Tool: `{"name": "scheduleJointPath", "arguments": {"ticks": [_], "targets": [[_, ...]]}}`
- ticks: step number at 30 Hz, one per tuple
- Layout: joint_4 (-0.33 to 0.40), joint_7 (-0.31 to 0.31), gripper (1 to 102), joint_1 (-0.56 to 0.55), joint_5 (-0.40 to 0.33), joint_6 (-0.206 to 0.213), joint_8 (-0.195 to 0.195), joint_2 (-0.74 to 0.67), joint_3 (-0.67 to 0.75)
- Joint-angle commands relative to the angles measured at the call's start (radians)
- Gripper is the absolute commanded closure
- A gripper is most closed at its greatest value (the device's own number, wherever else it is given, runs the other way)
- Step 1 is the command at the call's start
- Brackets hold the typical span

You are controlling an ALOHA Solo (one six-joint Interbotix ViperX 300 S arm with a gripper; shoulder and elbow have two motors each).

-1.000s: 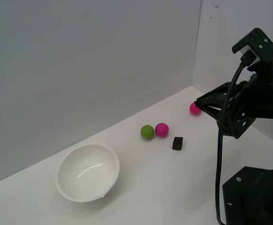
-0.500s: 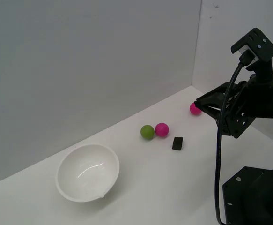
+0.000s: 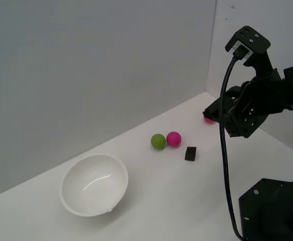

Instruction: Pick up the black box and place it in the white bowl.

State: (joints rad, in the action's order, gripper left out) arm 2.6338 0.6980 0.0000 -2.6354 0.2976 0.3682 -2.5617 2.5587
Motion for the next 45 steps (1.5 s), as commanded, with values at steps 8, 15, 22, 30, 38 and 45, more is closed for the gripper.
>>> {"name": "scheduleJointPath", "arguments": {"ticks": [8,15,22,30,38,45], "targets": [[-0.063,0.097,93,-0.006,0.066,0.003,0.012,0.124,-0.123],[-0.069,0.101,86,-0.006,0.074,0.002,0.012,0.209,-0.209],[-0.089,0.101,4,-0.006,0.094,0.005,0.009,0.264,-0.262],[-0.095,0.097,3,-0.006,0.098,0.009,0.009,0.342,-0.341],[-0.094,0.051,3,-0.006,0.095,0.011,0.017,0.457,-0.454],[-0.075,-0.031,3,-0.018,0.077,0.015,0.029,0.511,-0.509]]}}
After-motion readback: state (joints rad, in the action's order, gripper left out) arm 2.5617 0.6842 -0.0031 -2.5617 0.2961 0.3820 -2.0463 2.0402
